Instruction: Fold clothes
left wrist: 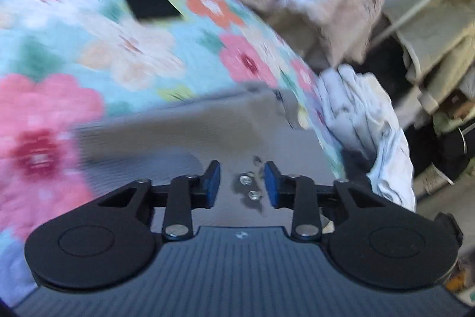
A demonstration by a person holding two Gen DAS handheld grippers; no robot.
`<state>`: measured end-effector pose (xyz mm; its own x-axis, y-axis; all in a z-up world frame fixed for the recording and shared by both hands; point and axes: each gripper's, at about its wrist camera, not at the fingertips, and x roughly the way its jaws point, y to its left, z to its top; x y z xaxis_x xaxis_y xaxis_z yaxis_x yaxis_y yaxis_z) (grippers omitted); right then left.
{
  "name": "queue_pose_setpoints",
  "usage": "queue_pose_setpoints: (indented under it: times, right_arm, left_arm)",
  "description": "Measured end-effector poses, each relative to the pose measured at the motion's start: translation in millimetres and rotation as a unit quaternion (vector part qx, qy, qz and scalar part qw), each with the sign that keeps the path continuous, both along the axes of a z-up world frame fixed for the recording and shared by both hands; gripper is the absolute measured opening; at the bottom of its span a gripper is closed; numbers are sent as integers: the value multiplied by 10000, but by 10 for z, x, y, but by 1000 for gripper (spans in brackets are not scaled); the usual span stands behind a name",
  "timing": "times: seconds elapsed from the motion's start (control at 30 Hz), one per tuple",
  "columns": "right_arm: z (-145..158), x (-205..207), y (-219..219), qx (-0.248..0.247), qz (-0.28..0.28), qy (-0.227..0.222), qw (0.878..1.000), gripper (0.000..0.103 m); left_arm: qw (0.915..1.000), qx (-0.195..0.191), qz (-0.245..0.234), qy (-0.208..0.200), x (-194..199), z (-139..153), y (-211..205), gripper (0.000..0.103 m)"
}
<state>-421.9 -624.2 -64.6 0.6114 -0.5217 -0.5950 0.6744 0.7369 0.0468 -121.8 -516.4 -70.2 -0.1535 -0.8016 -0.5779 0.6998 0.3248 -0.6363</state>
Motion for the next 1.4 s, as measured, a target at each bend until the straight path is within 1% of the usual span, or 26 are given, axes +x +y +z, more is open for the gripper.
queue_pose_setpoints:
  times: [0.07, 0.1, 0.13, 0.17, 0.2, 0.23, 0.27, 0.33, 0.4, 0.47, 0.53, 0.57, 0.63, 0.7, 0.8, 0.83, 0.87, 0.9, 1.0, 1.03, 1.13, 1.2, 1.3, 1.37, 1.4]
  right_arm:
    - [-37, 33, -65, 103, -1, -56, 9999, 46]
    - [-65, 43, -98, 165, -39, -49, 9998, 46]
    - [-99, 52, -110, 185, -126, 9, 9997, 46]
    - [-130, 53, -148, 214, -216, 56, 9995, 46]
    - [-165, 46, -191, 305, -275, 66, 9991, 46]
    - [-194, 37, -225, 376, -326, 69, 9987, 46]
    - [-212, 26, -237, 405, -350, 71, 9985, 46]
    - [-227, 32, -217, 383, -340, 142, 9986, 46]
    - [-225, 56, -183, 303, -341, 242, 9987, 46]
    - [-204, 78, -140, 236, -390, 331, 9984, 46]
    - [-134, 72, -56, 143, -457, 345, 9983, 49]
    - [-91, 58, 11, 37, -407, 343, 9986, 50]
    - [-8, 25, 167, -290, -168, 385, 9987, 60]
    - [38, 6, 360, -683, 164, 581, 9958, 61]
    - [12, -3, 568, -956, 705, 940, 9885, 63]
    - [-17, 1, 635, -1079, 890, 1077, 9843, 63]
    - [-54, 16, 697, -1246, 1055, 1255, 9786, 63]
    - [-102, 43, 761, -1475, 1198, 1489, 9704, 63]
    - [-240, 151, 933, -2162, 1604, 2098, 9399, 63]
    - [-285, 194, 963, -2312, 1750, 2256, 9301, 63]
    - [-390, 325, 1007, -2557, 2061, 2563, 9091, 63]
    - [-431, 406, 957, -2615, 2058, 2587, 9068, 63]
    - [-463, 519, 859, -2616, 1978, 2531, 9102, 64]
    - [-506, 613, 766, -2615, 1847, 2537, 9128, 69]
    - [-533, 645, 715, -2578, 1747, 2489, 9171, 73]
  left_arm:
    - [9993, 367, -8, -46, 69, -131, -207, 27]
    - [9986, 525, 61, 52, 135, -214, -275, 20]
    - [9976, 582, 214, 302, 241, -303, -301, 16]
    - [9958, 571, 395, 588, 349, -376, -295, 10]
    - [9935, 571, 547, 825, 447, -429, -272, 6]
    - [9912, 597, 676, 965, 535, -455, -241, 5]
    - [9904, 613, 765, 973, 597, -451, -211, 4]
    - [9907, 676, 868, 804, 674, -424, -171, 4]
    - [9916, 710, 822, 702, 692, -418, -181, 5]
    - [9922, 756, 809, 565, 658, -397, -202, 5]
    - [9933, 807, 760, 316, 602, -346, -205, 5]
    - [9938, 832, 713, 172, 565, -315, -209, 5]
    - [9944, 853, 622, -105, 487, -247, -199, 7]
    - [9953, 761, 510, -300, 372, -168, -155, 14]
    - [9973, 592, 250, -351, 178, -90, -88, 18]
    - [9977, 540, 188, -360, 120, -61, -56, 19]
    - [9979, 494, 150, -390, 64, -31, -21, 23]
    - [9979, 478, 104, -426, 18, -10, 0, 27]
    - [9966, 591, 7, -566, -37, 6, 21, 28]
    - [9968, 598, 22, -532, -22, -3, 34, 28]
    - [9979, 557, 136, -308, 48, -38, 88, 28]
    - [9981, 545, 200, -217, 87, -67, 97, 28]
    - [9979, 532, 300, -194, 111, -83, 120, 28]
    - [9981, 495, 340, -119, 127, -114, 128, 28]
    - [9982, 485, 354, -72, 138, -135, 130, 28]
